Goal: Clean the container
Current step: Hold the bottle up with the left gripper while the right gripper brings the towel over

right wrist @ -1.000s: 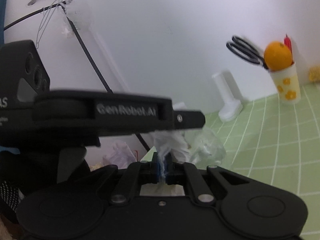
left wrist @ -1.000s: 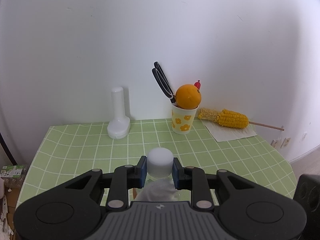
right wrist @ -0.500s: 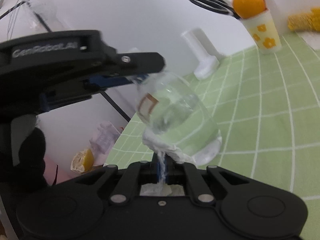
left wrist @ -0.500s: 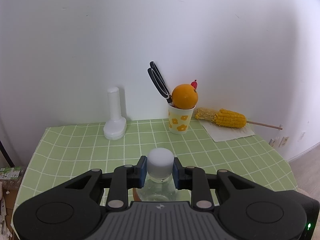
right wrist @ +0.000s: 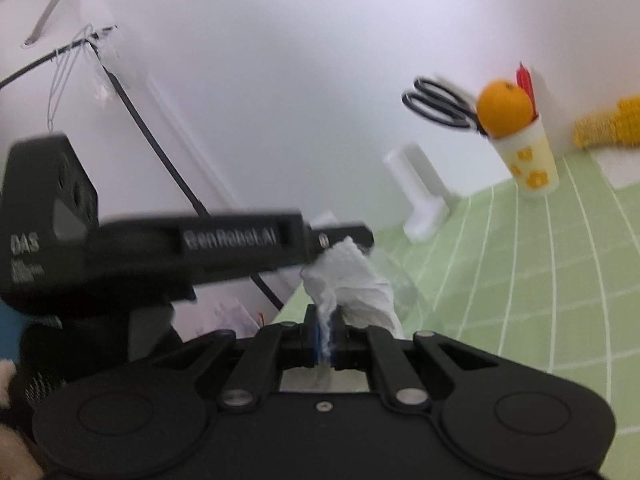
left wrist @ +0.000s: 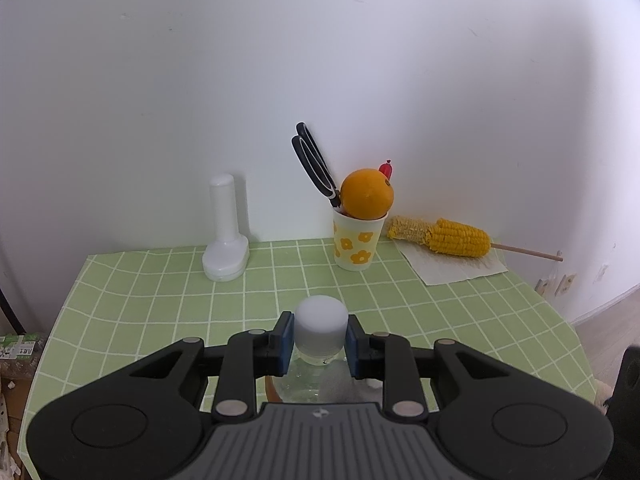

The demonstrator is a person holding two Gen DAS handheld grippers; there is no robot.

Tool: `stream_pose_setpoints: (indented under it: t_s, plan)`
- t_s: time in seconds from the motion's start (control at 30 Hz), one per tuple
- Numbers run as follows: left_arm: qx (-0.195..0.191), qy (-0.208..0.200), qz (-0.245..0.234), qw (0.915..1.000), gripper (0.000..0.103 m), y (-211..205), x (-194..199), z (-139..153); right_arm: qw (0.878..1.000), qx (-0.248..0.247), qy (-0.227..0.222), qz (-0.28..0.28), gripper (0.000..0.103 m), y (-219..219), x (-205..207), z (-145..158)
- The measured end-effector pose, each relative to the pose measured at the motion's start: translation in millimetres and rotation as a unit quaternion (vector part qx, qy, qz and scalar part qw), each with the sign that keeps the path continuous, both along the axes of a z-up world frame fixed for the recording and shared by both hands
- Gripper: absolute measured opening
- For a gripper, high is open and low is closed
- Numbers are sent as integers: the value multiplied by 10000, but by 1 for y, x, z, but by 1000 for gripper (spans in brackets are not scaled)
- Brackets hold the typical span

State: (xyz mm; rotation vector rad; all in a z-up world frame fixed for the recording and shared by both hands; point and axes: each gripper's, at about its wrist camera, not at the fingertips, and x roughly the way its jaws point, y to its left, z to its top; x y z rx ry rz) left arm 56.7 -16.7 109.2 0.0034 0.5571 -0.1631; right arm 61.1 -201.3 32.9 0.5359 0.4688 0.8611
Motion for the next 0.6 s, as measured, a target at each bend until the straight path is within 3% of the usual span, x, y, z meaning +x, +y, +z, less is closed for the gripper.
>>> stream_pose_setpoints:
  t_s: [0.17,0.3,0.43,0.6]
  plan:
    - [-17,13,24,10000,28,0,1,1,10000,39,12,39,4,-4,5,-5]
    - [-33,13,38,10000,28,0,1,1,9996,-207,122,-112,5,-8,1,-13]
    - [-12,-9,41,10000,28,-1,1,0,9968,-318,609,-413,5,-14,11,-31]
    - [0,0,46,10000,28,-2,2,1,9886,96,1329,-702,5,-24,29,-49]
